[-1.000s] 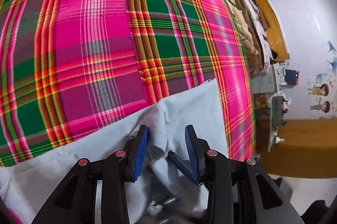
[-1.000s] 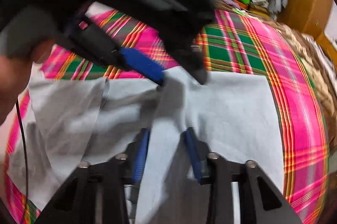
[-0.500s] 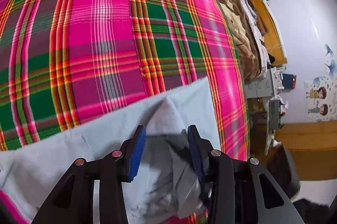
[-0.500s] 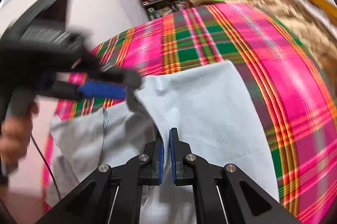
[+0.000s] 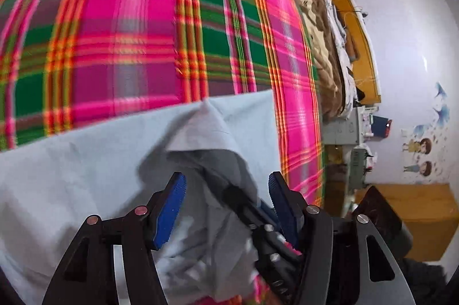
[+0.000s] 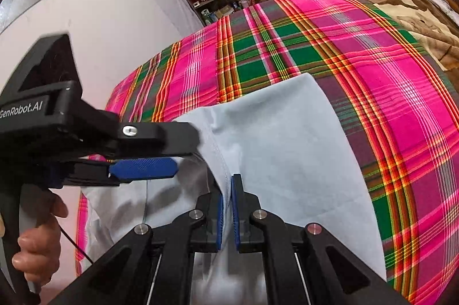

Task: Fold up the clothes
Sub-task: 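Grasp the shirt edge with the right gripper while the left gripper moves beside it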

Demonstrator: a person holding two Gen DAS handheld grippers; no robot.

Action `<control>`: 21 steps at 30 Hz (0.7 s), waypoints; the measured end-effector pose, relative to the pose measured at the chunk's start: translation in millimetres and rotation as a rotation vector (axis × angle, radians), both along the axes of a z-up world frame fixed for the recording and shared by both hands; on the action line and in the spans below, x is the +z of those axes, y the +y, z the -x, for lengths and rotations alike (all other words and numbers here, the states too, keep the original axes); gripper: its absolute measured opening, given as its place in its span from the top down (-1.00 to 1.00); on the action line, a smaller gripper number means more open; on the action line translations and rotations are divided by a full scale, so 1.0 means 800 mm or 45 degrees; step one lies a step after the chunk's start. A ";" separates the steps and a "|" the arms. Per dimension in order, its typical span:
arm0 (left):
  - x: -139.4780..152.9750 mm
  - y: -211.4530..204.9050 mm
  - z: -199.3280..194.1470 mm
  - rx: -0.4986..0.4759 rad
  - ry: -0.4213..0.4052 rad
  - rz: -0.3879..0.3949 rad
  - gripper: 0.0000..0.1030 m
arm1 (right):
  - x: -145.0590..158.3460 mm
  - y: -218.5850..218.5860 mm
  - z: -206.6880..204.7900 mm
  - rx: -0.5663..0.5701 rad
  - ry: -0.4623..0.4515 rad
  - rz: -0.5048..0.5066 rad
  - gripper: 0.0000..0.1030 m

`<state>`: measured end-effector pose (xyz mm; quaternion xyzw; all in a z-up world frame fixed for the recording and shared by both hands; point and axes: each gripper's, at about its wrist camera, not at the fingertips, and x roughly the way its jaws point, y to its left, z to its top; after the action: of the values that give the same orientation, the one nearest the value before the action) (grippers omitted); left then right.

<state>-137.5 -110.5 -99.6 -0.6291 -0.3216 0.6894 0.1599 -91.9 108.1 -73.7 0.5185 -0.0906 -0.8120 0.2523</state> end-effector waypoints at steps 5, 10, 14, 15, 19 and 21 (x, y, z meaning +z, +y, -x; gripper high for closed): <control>-0.013 0.021 0.017 -0.024 -0.056 0.068 -0.23 | 0.005 0.001 -0.003 0.055 0.016 0.005 0.89; -0.027 0.026 0.025 0.022 -0.100 0.053 0.29 | 0.000 0.003 0.002 0.106 -0.017 0.025 0.89; -0.028 0.034 0.027 -0.046 -0.084 0.149 0.73 | 0.009 0.011 -0.011 0.186 0.031 -0.040 0.66; -0.028 0.033 0.027 -0.051 -0.087 0.161 0.73 | 0.012 0.014 -0.015 0.207 0.050 -0.062 0.57; -0.029 0.029 0.027 -0.045 -0.097 0.185 0.73 | 0.027 0.016 -0.065 0.388 0.210 -0.207 0.28; -0.030 0.028 0.028 -0.045 -0.111 0.174 0.73 | 0.021 0.010 -0.094 0.478 0.233 -0.258 0.25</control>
<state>-159.6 -88.1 -124.0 -0.6734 -0.2691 0.6789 0.1147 -16.5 115.9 -57.1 0.4730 0.1128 -0.7996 0.3525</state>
